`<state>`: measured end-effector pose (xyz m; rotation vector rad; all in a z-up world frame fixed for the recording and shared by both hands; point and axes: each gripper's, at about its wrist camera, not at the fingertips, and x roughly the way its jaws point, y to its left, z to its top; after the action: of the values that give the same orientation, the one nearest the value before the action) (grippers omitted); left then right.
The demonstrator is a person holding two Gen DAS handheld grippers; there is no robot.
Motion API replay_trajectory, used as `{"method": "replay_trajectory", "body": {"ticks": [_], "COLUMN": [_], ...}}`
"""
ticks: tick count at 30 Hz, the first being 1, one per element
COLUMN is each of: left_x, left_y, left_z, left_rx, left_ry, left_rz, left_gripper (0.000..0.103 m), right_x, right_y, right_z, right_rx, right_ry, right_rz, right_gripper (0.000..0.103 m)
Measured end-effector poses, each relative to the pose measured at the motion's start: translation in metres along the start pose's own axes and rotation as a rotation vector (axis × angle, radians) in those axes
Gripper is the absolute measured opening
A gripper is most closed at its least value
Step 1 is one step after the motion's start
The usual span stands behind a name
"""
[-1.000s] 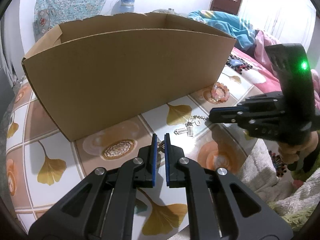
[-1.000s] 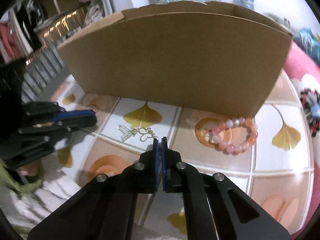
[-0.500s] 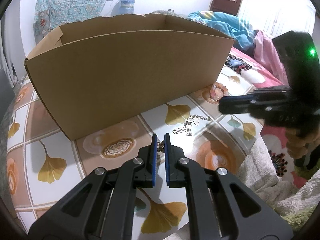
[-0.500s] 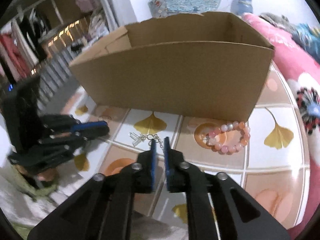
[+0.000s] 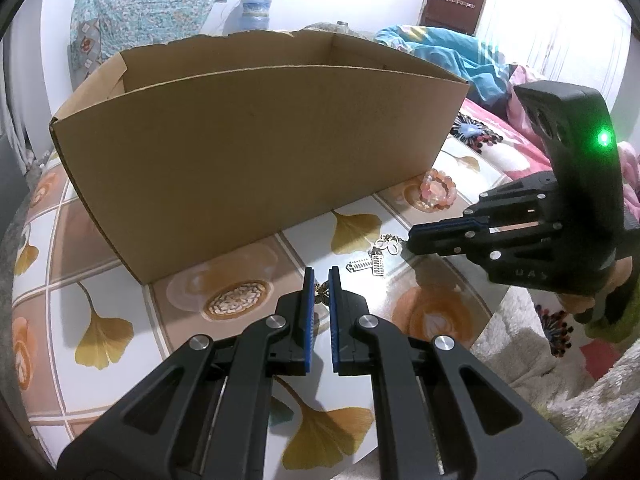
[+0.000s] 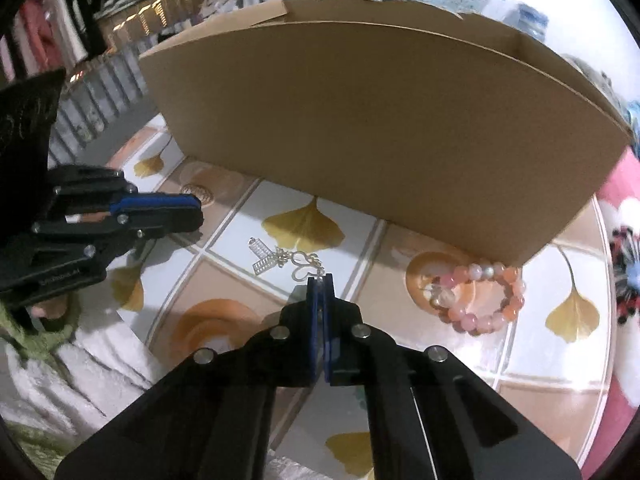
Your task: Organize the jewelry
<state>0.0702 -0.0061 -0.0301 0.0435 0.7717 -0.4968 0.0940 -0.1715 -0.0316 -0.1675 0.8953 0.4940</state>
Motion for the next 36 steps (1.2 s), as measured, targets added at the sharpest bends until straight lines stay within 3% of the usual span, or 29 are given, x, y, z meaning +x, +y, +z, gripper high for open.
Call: {"method": "replay_trajectory", "body": {"ticks": [5, 10, 13, 16, 22, 24, 27, 31, 36], "left_x": [-0.002, -0.005, -0.007, -0.007, -0.007, -0.007, -0.006, -0.004, -0.004], "left_y": [0.001, 0.002, 0.002, 0.002, 0.002, 0.003, 0.004, 0.008, 0.012], "left_z": [0.0, -0.001, -0.002, -0.003, -0.004, -0.004, -0.004, -0.004, -0.005], "left_rx": [0.004, 0.001, -0.003, -0.006, -0.006, -0.011, -0.017, -0.025, -0.03], "left_ry": [-0.008, -0.016, -0.02, -0.019, -0.019, -0.019, -0.023, -0.024, -0.024], "left_rz": [-0.004, -0.001, 0.0, 0.0, 0.0, -0.001, -0.005, -0.013, -0.019], "left_gripper": [0.006, 0.006, 0.006, 0.006, 0.006, 0.006, 0.006, 0.006, 0.006], "right_x": [-0.022, -0.041, -0.042, -0.031, 0.006, 0.008, 0.012, 0.013, 0.005], "right_y": [-0.012, -0.022, -0.024, -0.015, 0.003, 0.004, -0.001, -0.012, -0.026], "right_z": [-0.003, -0.004, -0.005, -0.004, 0.005, 0.008, 0.013, 0.016, 0.015], "right_rx": [0.088, 0.108, 0.091, 0.063, -0.042, -0.068, -0.06, 0.008, 0.098], "right_ry": [-0.049, -0.089, -0.068, -0.044, 0.023, 0.035, 0.06, 0.061, 0.018], "right_rz": [0.048, 0.04, 0.024, 0.011, -0.047, -0.054, -0.056, -0.081, -0.047], "right_gripper": [0.001, 0.001, 0.005, 0.017, 0.017, 0.015, 0.003, 0.001, 0.001]}}
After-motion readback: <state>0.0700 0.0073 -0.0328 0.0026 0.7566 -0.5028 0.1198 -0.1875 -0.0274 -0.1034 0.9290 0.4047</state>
